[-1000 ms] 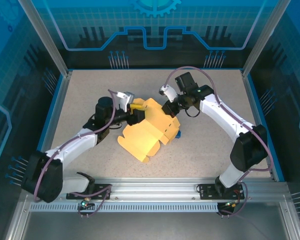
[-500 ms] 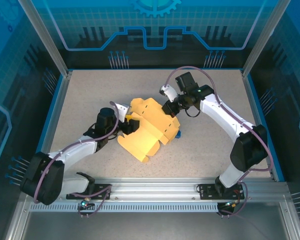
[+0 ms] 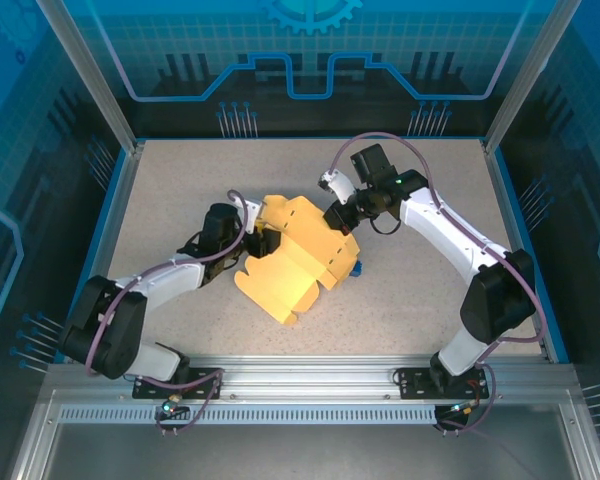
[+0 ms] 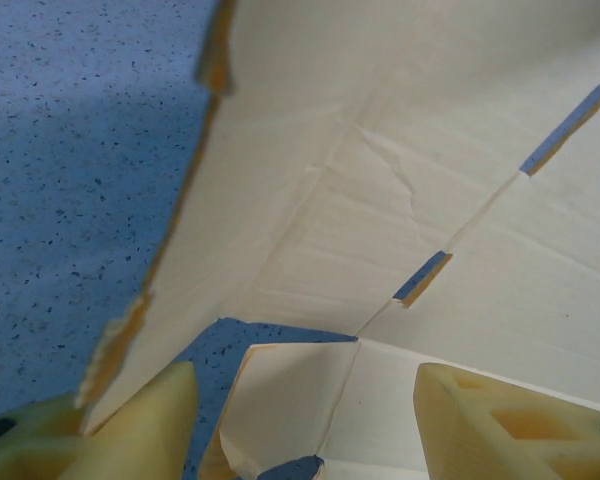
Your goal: Fold the paper box
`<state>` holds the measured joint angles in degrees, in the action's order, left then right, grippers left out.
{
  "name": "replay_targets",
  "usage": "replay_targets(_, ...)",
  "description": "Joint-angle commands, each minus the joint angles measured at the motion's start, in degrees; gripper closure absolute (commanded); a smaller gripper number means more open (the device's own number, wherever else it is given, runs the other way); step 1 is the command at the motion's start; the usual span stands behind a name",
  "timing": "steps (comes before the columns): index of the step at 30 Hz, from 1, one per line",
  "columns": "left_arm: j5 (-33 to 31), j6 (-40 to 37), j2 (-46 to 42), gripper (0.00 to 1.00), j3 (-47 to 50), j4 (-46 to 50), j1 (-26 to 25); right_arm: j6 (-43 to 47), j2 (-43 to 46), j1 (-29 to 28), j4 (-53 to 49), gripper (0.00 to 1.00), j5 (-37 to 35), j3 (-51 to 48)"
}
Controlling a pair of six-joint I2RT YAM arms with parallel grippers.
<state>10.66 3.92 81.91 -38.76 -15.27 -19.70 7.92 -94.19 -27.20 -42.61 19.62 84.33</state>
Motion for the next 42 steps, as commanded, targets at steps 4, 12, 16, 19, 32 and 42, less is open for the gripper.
replay_targets(4,8.65,0.24,1.13,0.47,-1.21,-1.04,0.37,-1.11,-0.55,0.58,-0.11,1.00,1.37,0.33)
replay_targets(12,18.24,4.25,-1.83,0.54,3.68,-8.22,0.32,-2.38,-0.60,0.94,0.91,1.00,1.09,-0.23)
replay_targets(16,18.96,5.51,-2.28,0.54,6.05,-11.55,0.17,-2.87,-0.60,1.08,1.30,1.00,1.09,-0.40)
replay_targets(19,19.06,5.57,-2.13,0.54,6.95,-12.80,-0.47,-3.23,-0.73,1.27,1.38,1.00,1.22,-0.31)
replay_targets(32,14.30,4.95,-0.48,0.50,6.83,-12.97,-2.35,-2.15,-0.05,1.03,0.77,1.00,-0.28,-1.45)
replay_targets(42,11.92,5.84,-8.43,0.45,8.07,-9.26,-1.51,1.34,-0.03,-5.14,-0.97,1.00,-19.08,-0.57)
